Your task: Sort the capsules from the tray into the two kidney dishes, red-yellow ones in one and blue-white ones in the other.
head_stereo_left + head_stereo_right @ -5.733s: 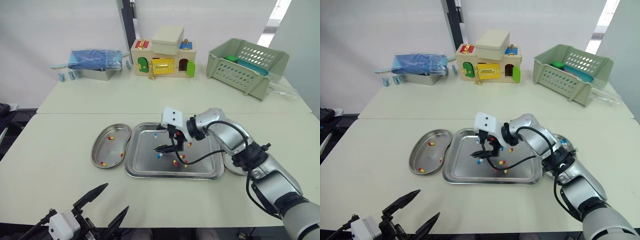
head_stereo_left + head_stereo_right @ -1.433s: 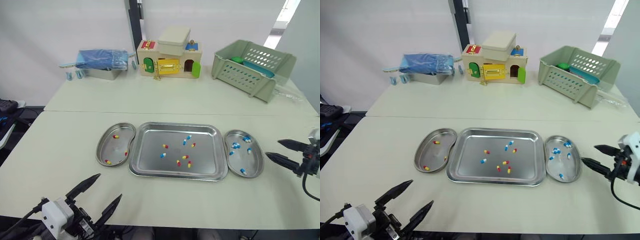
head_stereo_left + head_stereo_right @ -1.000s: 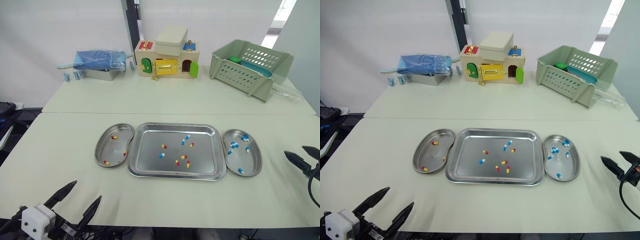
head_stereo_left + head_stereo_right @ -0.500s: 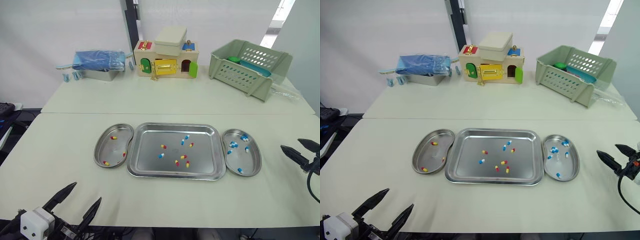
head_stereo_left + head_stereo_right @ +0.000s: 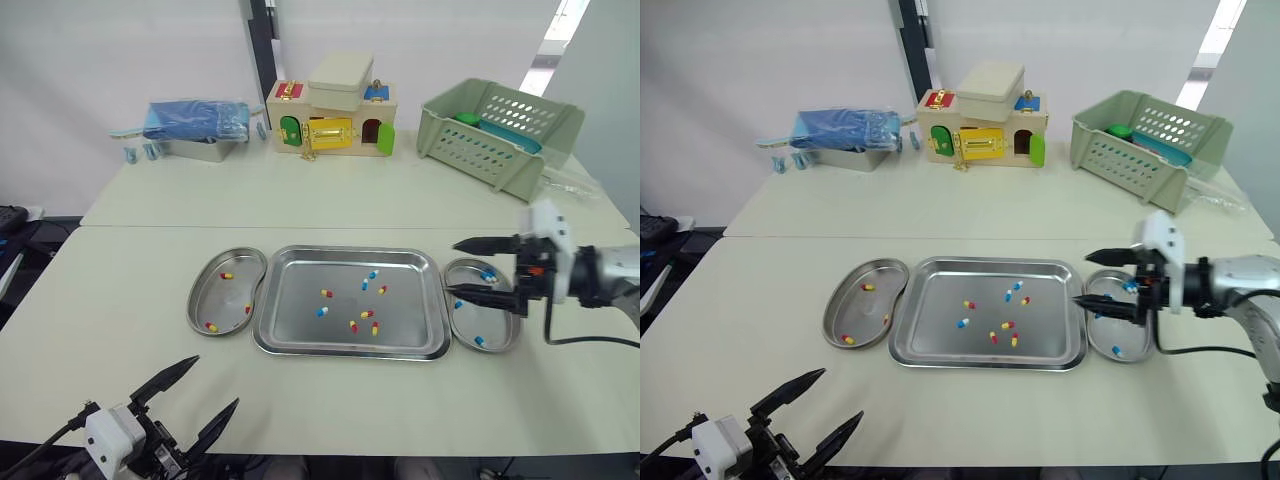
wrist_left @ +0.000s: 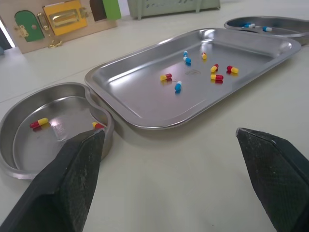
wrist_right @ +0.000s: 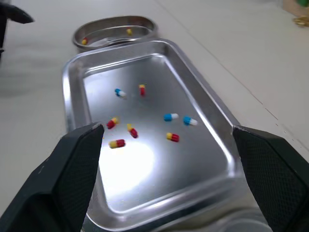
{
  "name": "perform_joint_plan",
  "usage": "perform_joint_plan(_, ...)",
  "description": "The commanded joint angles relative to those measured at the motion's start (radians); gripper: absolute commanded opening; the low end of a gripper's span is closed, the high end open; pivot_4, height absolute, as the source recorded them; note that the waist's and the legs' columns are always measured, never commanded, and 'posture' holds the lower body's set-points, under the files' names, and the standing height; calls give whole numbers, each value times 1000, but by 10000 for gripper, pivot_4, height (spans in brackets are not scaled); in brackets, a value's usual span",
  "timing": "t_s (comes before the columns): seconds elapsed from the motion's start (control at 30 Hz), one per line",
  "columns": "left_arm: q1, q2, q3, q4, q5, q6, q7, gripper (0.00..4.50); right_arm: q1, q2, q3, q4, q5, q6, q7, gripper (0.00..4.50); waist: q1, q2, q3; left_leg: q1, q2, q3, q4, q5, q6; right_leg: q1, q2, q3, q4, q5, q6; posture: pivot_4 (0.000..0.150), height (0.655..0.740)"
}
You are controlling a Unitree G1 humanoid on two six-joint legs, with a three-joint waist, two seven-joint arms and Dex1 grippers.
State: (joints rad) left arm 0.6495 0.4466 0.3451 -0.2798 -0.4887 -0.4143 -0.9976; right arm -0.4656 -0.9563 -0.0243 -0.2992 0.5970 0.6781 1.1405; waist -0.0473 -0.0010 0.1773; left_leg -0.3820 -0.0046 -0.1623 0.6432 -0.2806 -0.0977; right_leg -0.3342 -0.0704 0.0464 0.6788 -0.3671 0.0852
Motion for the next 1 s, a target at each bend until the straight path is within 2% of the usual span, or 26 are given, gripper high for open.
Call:
perform_joint_plan(0.03,-7,16,-16,-7,-11,-26,-32,45000,-133,62,161,-56,-35,17,43,44608,1,0,0,0,0,0,0,0,0,0,0,0,0,0,0,1500,7400)
perform_joint_plan(0.3,-2,14,-59,-42,-21,-37,-50,45000,-374,302,449,170,-271,-142,81,44608,-5,-1,1,0,0,-1,0,0,0,-1,0,0,1,0,0,1500,7400)
perform_joint_plan(0.47,18,-19,-102,-66,-13,-32,-18,45000,-462,429,540,369,-397,-281,111,44608,-9,-1,1,0,0,-1,0,0,0,-2,0,0,1,0,0,1500,7400)
perform_joint_plan(0.73,41,-77,-162,-93,30,-40,60,45000,-523,569,597,565,-512,-419,152,44608,-10,-1,1,0,0,-1,0,0,-1,-3,0,0,2,0,0,1500,7400)
perform_joint_plan(0.83,57,-90,-168,-90,37,-54,78,45000,-536,606,614,630,-561,-474,156,35323,-10,-1,1,0,0,-1,0,0,-1,-3,0,0,2,0,0,1500,7400)
perform_joint_plan(1.0,74,-96,-168,-61,40,-86,76,45000,-550,660,630,746,-628,-559,148,35323,-12,-1,1,1,0,-1,0,0,0,-3,0,0,3,0,0,1500,7400)
